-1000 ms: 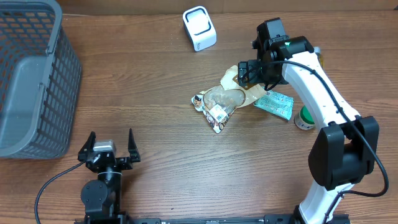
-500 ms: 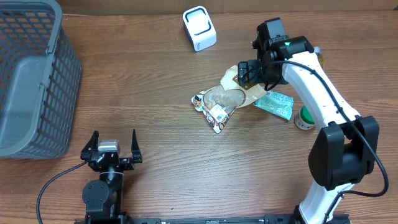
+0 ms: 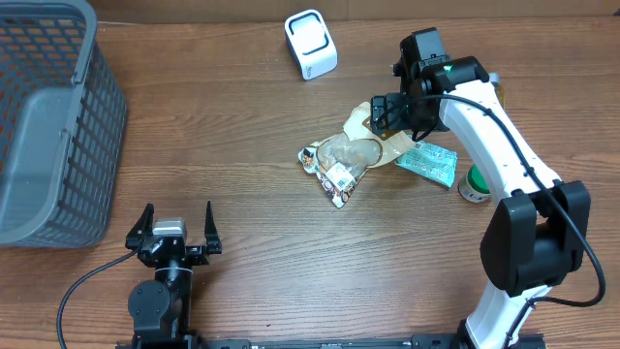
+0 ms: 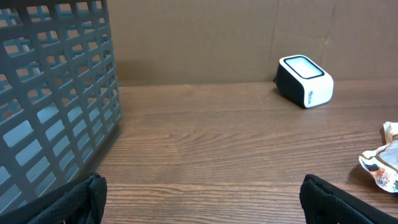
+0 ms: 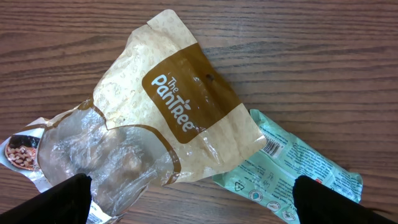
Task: Scan the item barcode
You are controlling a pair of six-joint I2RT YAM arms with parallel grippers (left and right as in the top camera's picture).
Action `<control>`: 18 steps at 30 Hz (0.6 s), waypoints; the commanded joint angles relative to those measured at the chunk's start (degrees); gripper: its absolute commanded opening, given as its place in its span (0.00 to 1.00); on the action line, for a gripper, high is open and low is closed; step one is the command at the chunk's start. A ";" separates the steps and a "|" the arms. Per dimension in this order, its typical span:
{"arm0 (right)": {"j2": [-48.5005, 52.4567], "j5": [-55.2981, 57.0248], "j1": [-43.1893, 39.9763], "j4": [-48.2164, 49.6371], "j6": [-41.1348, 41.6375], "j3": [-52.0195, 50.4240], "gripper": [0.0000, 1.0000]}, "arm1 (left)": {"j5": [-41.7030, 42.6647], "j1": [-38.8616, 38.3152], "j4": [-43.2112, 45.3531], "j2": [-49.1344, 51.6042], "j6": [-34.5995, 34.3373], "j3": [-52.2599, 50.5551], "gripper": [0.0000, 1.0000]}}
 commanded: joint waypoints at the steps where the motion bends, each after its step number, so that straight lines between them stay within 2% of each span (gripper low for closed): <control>1: -0.39 0.52 -0.11 0.15 0.44 -0.28 1.00 | 0.46 -0.22 0.04 -0.70 0.92 -0.20 0.99; 11: -0.94 0.55 -0.68 0.68 0.44 -0.28 1.00 | 0.46 -0.22 0.04 -0.70 0.92 -0.20 0.99; 18: -9.35 -0.15 -5.14 1.07 0.39 -0.28 1.00 | 0.46 -0.22 0.04 -0.70 0.92 -0.20 0.99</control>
